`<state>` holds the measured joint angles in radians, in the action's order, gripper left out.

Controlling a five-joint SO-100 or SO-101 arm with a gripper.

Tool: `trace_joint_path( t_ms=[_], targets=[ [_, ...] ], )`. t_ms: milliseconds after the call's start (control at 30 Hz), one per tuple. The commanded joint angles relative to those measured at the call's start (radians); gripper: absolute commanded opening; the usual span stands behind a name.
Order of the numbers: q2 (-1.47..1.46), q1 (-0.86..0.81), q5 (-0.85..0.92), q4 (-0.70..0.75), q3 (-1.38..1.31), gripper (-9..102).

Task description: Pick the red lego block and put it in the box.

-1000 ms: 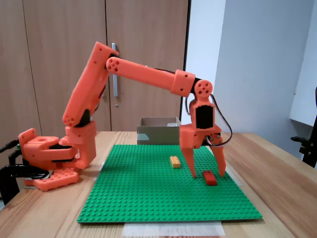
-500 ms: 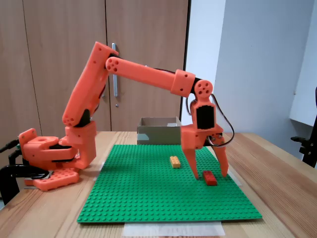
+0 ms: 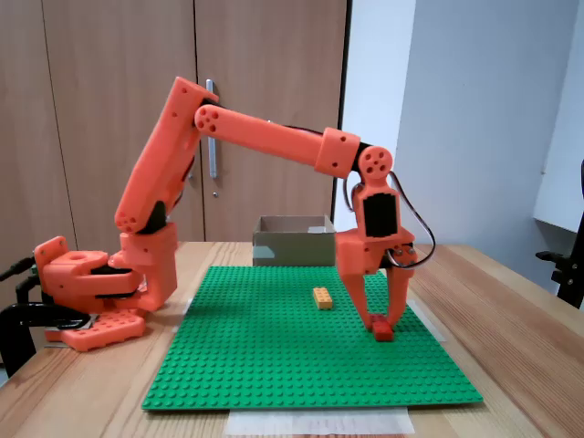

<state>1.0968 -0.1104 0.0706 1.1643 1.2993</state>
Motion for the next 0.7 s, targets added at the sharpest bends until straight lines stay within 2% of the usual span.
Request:
trace_joint_path(
  t_ms=[0, 33, 333, 667],
  targets=[
    [0.006, -0.009, 0.008, -0.008, -0.038, 2],
    [0.006, -0.011, 0.008, -0.008, -0.038, -1],
    [0.029, -0.014, 0.018, 0.028, -0.064, -1],
    [0.252, -0.006, -0.012, 0.071, -0.078, -1]
  ],
)
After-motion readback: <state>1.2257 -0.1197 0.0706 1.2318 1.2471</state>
